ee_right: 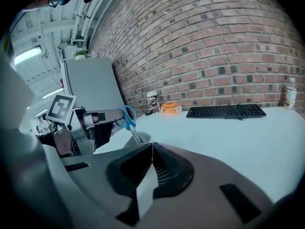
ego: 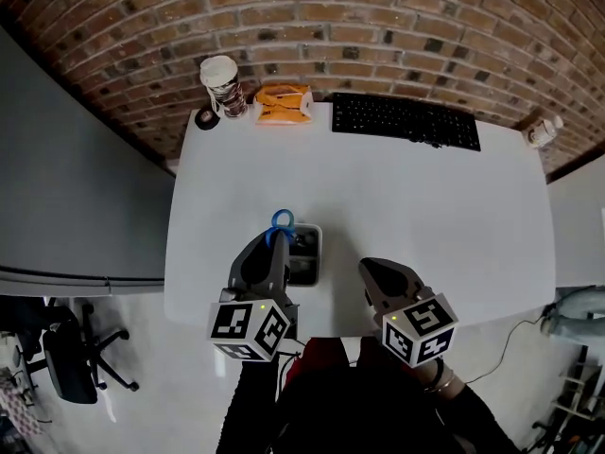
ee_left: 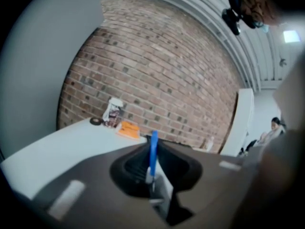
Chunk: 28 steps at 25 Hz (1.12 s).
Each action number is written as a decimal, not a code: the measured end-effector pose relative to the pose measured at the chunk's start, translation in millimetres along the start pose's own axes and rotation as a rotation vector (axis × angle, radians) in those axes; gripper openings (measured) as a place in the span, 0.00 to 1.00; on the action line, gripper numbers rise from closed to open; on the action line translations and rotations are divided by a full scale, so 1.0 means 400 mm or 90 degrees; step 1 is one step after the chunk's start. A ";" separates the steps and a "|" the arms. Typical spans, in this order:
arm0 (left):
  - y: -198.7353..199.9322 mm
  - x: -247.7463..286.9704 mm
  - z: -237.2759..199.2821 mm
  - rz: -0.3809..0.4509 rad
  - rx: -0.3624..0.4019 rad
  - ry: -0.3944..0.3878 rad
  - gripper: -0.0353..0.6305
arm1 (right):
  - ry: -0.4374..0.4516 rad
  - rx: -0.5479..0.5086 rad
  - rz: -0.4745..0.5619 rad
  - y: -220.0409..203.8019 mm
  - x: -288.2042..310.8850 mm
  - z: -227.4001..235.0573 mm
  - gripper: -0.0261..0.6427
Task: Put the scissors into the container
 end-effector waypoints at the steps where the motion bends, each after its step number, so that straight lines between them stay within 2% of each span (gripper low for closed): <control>1: -0.007 0.003 -0.003 -0.007 -0.001 0.000 0.12 | -0.001 0.003 -0.003 -0.003 0.004 0.001 0.05; 14: -0.071 0.021 -0.038 -0.052 -0.035 0.013 0.12 | 0.009 0.022 -0.041 -0.029 0.051 -0.001 0.05; 22: -0.089 0.033 -0.057 -0.057 -0.057 0.017 0.12 | 0.010 0.021 -0.054 -0.034 0.066 0.008 0.05; 28: -0.090 0.038 -0.067 -0.055 -0.052 0.020 0.12 | 0.013 0.026 -0.062 -0.039 0.076 0.010 0.05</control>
Point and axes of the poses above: the fingertips, and each gripper's own axes: x forward along the fingers, z to its right, y out of its top, the point moved 8 cm from there along -x, backward along the fingers, and after that the axes turned 5 degrees about y, right-handed, at the moved point
